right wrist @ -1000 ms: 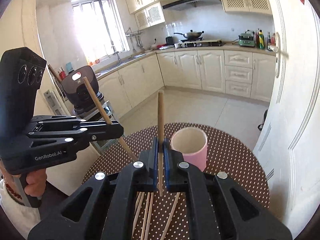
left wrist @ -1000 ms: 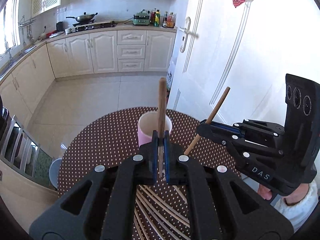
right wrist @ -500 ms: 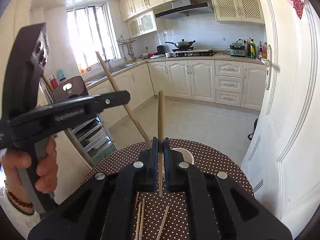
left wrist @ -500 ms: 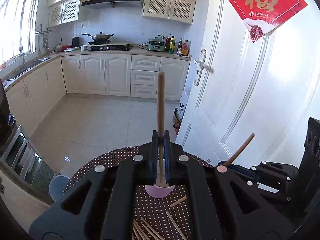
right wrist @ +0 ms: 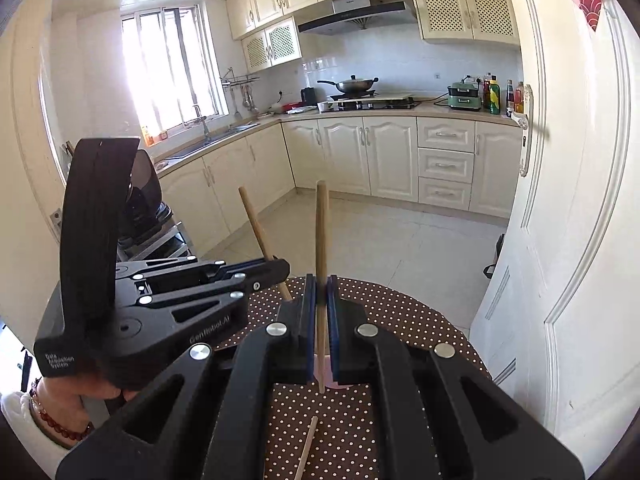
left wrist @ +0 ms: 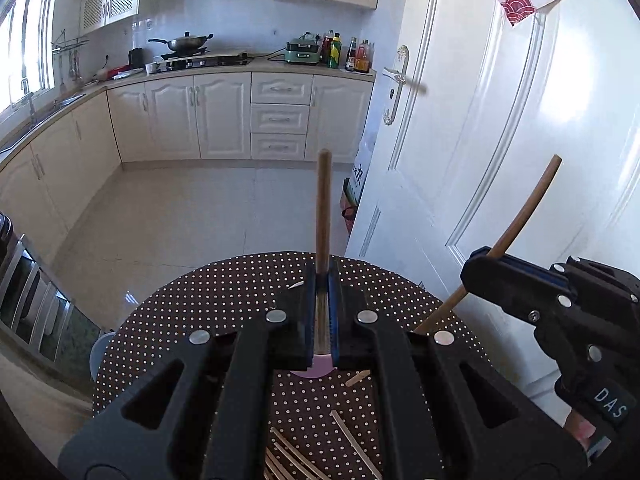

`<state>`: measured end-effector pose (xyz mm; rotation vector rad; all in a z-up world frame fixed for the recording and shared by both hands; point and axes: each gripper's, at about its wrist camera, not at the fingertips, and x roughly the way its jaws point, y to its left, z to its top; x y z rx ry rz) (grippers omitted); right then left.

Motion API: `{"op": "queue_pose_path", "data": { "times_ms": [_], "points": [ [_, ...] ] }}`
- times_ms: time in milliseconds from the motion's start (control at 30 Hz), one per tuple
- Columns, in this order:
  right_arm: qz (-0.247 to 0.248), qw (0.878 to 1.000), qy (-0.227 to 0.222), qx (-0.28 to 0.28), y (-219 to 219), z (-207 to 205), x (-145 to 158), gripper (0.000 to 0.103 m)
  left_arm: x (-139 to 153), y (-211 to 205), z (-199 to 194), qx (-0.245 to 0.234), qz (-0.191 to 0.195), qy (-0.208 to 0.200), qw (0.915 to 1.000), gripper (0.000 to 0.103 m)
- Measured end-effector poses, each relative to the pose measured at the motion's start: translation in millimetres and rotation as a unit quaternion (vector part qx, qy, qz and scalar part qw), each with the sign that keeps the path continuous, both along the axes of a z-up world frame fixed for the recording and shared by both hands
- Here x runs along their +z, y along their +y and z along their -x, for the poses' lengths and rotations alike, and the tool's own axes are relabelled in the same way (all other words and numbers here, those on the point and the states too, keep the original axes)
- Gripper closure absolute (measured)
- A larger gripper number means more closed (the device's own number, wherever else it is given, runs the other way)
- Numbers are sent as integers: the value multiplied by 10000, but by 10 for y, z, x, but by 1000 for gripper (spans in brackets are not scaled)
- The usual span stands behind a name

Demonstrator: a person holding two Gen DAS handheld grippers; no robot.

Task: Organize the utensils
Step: 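Lift the left chopstick over the pink cup while the right tool carries its chopstick there, then open the left gripper dropping its chopstick into the cup while the right lowers and releases its own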

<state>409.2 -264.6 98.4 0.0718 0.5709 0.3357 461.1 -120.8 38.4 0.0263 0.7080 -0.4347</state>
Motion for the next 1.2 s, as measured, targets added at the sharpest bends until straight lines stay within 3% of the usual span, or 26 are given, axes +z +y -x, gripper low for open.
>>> {"op": "queue_pose_path", "data": {
  "times_ms": [433,500,567,833,1067,1200],
  "points": [
    [6,9998,-104,-192,24,46,117,99,-122,67,54,-26,-122,349,9993,95],
    [43,9997,-140,-212,37,58,132,99,-118,82,78,-11,-161,338,9993,82],
    [56,9996,-181,-222,47,88,165,99,-94,108,125,77,-178,214,9996,36],
    [130,9983,-485,-303,81,174,357,99,-52,290,348,42,-237,-6,9997,32],
    [353,9939,-942,-444,188,192,389,99,-123,749,500,665,-212,-170,9974,26],
    [350,9941,-911,-467,243,84,251,99,-227,979,559,853,-267,-123,9959,26]
  ]
}}
